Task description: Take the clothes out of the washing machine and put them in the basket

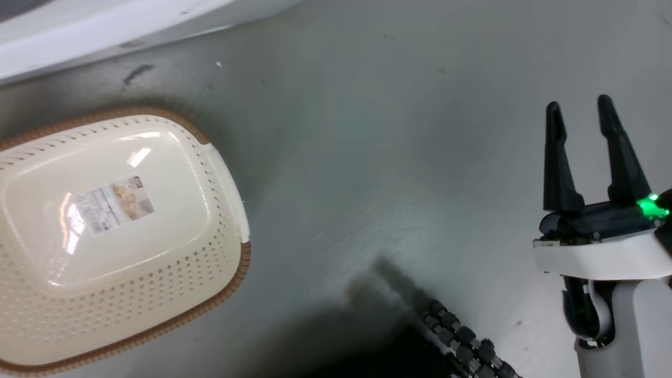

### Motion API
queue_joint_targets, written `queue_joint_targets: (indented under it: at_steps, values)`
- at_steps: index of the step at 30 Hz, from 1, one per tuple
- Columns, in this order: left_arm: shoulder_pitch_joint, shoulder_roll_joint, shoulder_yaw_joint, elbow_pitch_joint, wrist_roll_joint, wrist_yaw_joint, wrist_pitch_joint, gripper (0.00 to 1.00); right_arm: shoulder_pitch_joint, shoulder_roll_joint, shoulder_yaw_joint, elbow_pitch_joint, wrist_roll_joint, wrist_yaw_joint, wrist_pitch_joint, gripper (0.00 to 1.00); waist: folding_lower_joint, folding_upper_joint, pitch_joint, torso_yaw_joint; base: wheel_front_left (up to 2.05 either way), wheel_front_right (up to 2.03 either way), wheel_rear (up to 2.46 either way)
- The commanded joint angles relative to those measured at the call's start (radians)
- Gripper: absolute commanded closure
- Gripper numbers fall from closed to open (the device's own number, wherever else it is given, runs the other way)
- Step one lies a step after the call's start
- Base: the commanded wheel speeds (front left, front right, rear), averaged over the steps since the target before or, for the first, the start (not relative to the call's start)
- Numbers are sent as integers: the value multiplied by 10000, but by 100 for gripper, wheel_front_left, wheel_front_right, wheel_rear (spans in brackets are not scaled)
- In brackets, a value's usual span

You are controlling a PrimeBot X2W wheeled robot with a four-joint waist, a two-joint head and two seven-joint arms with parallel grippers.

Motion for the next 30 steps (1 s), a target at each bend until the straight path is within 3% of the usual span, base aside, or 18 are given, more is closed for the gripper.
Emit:
queue_joint_targets:
  at_steps: [1,15,22,30]
  values:
    - [336,-177,41,151,-140,42,-382,100,-164,10,-171,59,-143,-9,-24,0,-1,0,-505,396,0,0,0]
    - [3560,-2157,-285,1295,-1160,9,-4169,100,285,5,-729,567,-1502,-10,-24,0,-1,0,-3270,1992,0,0,0]
    - [5349,-2861,-460,1364,-1359,81,-6298,100,729,5,-741,846,-1934,-10,-24,0,-1,0,-4841,2583,0,0,0]
    - [6918,-3391,-289,522,-1496,509,-7046,100,1224,8,-747,1113,-2180,-10,-24,0,-1,0,-6161,3069,0,0,0]
